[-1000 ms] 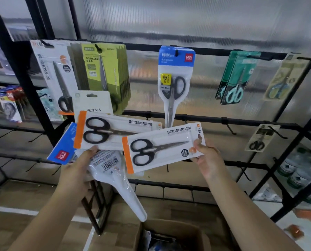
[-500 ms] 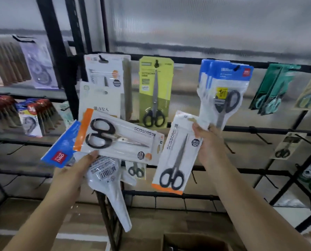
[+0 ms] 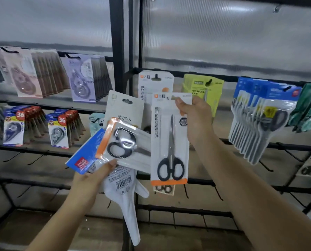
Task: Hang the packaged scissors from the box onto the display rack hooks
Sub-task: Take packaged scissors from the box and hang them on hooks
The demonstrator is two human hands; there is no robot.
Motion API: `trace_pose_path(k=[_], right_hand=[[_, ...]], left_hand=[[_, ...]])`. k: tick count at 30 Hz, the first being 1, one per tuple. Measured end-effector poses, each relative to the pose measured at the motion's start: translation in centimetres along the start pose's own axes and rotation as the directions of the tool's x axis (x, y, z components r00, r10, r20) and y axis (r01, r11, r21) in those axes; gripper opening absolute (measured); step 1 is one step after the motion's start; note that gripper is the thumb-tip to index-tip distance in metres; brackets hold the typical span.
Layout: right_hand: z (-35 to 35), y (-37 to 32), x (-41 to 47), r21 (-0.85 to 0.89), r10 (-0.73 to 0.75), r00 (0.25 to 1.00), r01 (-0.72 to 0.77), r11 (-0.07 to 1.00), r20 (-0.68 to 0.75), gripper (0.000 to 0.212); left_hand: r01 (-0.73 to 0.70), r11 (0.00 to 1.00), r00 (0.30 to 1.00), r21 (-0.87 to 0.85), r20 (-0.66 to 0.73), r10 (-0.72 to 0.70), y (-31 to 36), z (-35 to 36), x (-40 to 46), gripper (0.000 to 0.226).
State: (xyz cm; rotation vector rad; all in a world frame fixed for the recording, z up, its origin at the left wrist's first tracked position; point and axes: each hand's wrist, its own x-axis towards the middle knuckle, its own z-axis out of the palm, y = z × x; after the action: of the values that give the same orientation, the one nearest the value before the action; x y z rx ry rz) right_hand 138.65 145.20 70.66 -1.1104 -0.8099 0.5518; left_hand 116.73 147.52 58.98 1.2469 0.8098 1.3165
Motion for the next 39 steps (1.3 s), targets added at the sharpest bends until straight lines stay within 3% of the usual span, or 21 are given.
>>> trace_pose_path(k=[3,8,17,21,25,32,36,39], right_hand=[[2.3,-1.4,1.1,-0.085,-0.034,0.999,0.033,0.996,-0.015,0.009],[4.5,-2.4,3.2,-0.180,-0.081,0.996,0.072,0.981,-0.047,0.024],[5.5,-0.7,4.9,-0.234,-0.123,0.988,0.099,0.967,-0.090,0.004],[4.7,0.5,4.2,-0.234,-0.141,0.985,0.114,0.965,-0.101,0.009],[3.8,1.5,3.4,-0.221,-0.101,0.991,0.078,0.972,-0.092,0.031],[1.7,5.7,-0.2,-0.180,0.112,0.986,-0.133,0.975,-0.121,0.047],[0.5,10.6,-3.9,-0.114,0.281,0.936,-0.309,0.944,-0.213,0.052],[-0.5,13.9,-6.8,-0.146,0.441,0.881,-0.465,0.873,-0.168,0.050]], left_hand=[[-0.012,1.000,1.000,0.007,0.008,0.012,0.2,-1.1,0.3,0.020],[0.009,1.000,1.000,-0.015,-0.005,-0.009,-0.1,-2.7,0.7,0.023],[0.012,1.000,1.000,-0.006,0.014,-0.012,-0.5,-3.5,1.0,0.024],[0.029,1.000,1.000,0.008,0.007,-0.029,-0.5,-4.0,0.7,0.022],[0.021,1.000,1.000,0.006,0.012,-0.021,-0.6,-5.1,0.0,0.029],[0.017,1.000,1.000,0.019,-0.018,-0.016,-0.9,-7.0,-1.3,0.023],[0.016,1.000,0.998,0.006,-0.061,-0.016,-1.1,-7.9,-1.9,0.023],[0.031,0.999,0.994,-0.017,-0.105,-0.033,-1.2,-8.5,-2.3,0.025]])
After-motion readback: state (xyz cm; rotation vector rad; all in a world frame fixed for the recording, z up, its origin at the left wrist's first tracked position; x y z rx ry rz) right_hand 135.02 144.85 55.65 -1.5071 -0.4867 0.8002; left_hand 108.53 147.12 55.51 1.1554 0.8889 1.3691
